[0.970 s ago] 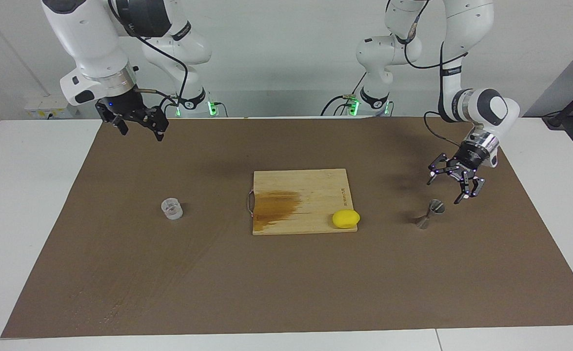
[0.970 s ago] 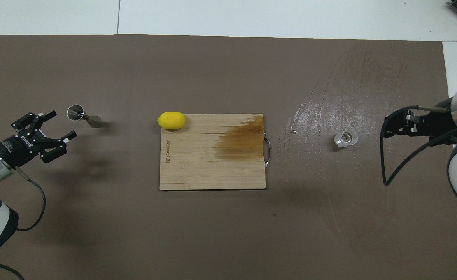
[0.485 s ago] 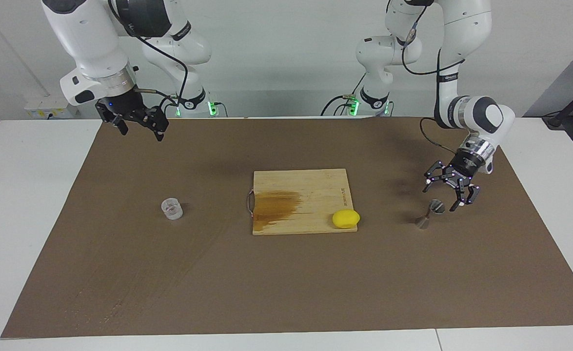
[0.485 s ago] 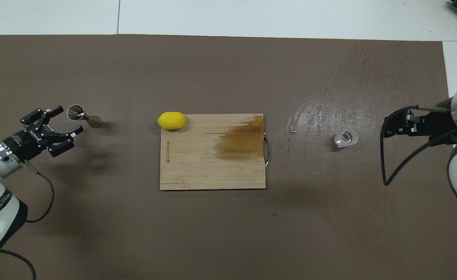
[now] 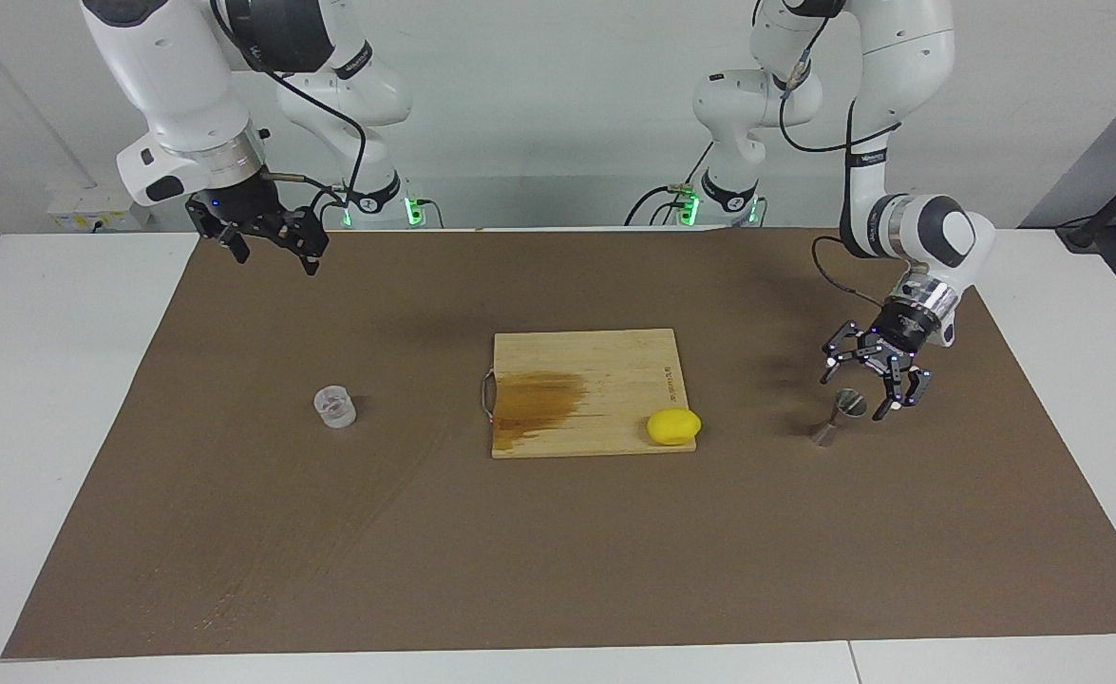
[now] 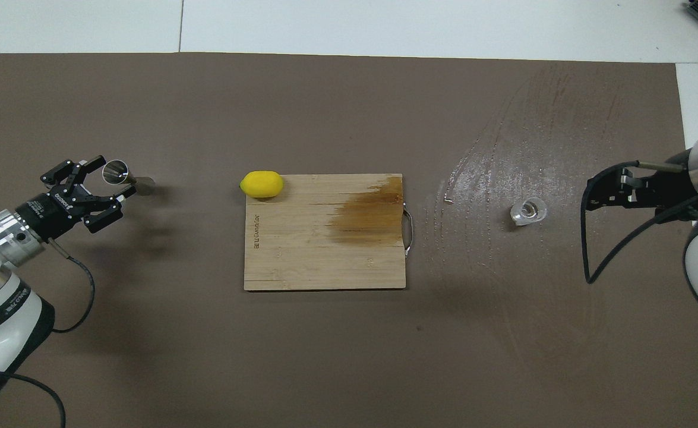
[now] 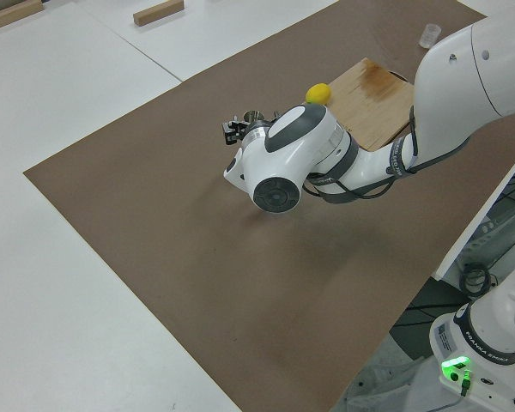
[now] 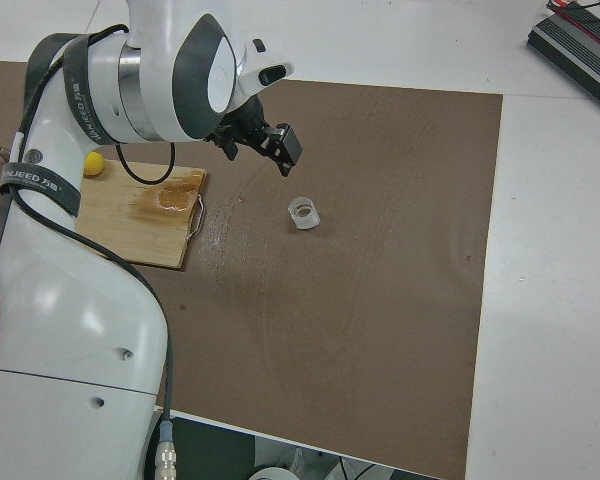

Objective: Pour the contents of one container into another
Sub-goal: 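Move the open left gripper toward the small metal cup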

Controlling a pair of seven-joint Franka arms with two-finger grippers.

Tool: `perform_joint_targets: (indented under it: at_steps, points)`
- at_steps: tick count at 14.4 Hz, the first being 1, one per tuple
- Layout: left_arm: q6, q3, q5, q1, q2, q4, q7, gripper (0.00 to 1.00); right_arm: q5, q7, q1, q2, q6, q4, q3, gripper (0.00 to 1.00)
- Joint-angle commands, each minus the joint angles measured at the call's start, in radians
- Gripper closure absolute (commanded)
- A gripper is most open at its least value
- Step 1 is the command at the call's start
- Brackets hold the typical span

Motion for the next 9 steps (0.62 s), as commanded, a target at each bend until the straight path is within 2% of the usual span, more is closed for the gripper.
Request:
perform_joint_targets:
  at_steps: [1,5,9]
  points:
    - [0.021,0.009,-0.030,-0.019,0.017,0.010,0.020,0.07,0.012,-0.018,-0.015,-0.023,-0.003,-0.023,0.006,0.00]
    - [0.021,0.011,-0.030,-0.011,0.014,0.003,0.020,0.09,0.012,-0.018,-0.015,-0.023,-0.003,-0.023,0.006,0.00]
    - [0.020,0.012,-0.030,-0.008,0.012,0.002,0.020,0.16,0.012,-0.018,-0.015,-0.023,-0.003,-0.023,0.006,0.00]
